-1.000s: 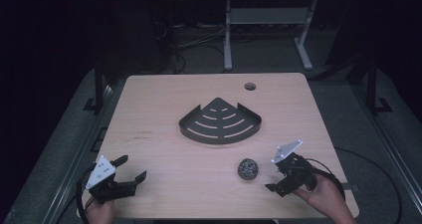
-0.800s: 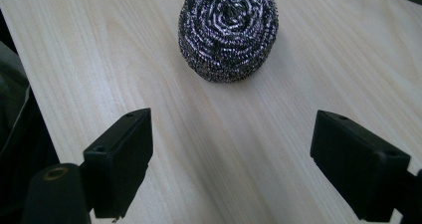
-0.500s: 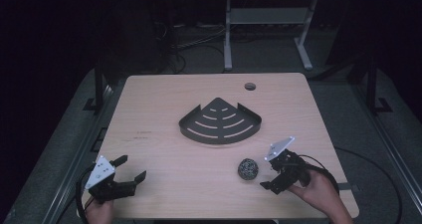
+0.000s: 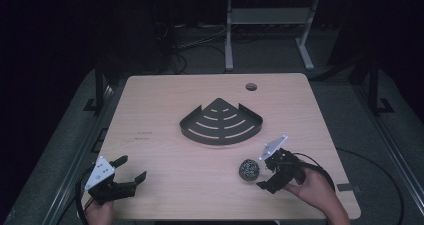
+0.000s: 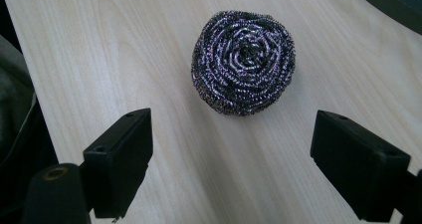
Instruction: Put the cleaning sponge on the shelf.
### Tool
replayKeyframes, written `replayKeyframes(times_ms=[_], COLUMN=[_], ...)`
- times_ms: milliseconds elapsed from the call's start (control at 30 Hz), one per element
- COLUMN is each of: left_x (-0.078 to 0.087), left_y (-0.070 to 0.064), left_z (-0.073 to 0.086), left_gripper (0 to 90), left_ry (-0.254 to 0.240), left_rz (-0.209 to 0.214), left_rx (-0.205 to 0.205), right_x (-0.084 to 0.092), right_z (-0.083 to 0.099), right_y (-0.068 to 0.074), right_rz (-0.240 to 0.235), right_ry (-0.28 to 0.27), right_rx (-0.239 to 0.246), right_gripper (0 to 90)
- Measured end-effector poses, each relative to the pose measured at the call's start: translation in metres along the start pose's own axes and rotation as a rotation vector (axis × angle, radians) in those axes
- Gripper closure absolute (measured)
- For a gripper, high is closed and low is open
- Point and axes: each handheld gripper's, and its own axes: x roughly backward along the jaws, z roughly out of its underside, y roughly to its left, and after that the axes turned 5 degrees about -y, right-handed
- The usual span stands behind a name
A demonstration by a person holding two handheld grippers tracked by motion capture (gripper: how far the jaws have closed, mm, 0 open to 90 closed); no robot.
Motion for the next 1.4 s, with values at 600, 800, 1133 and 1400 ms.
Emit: replayKeyframes(times_ms=[600, 800, 1133, 1400], left_x=[0.001, 0.001, 0.001, 0.001], left_y=[0.000, 0.001, 0.001, 0.001], left_z=[-0.001, -0.001, -0.001, -0.001], left_gripper=[13.5, 13.5, 13.5, 13.5], left_ry=[0.000, -0.003, -0.004, -0.005], left_rz=[0.002, 0.001, 0.001, 0.002], left_rx=[0.000, 0.000, 0.001, 0.001], right_x=[-0.017, -0.025, -0.036, -0.040], right_z=[-0.014, -0.021, -0.027, -0.034], right_y=[-0.003, -0.004, -0.007, -0.006], right_rz=[-0.027, -0.030, -0.049, -0.034], right_ry=[0.047, 0.069, 0.092, 0.119], right_rx=[0.014, 0.017, 0.022, 0.049], right_gripper=[15.0, 15.1, 15.1, 15.5])
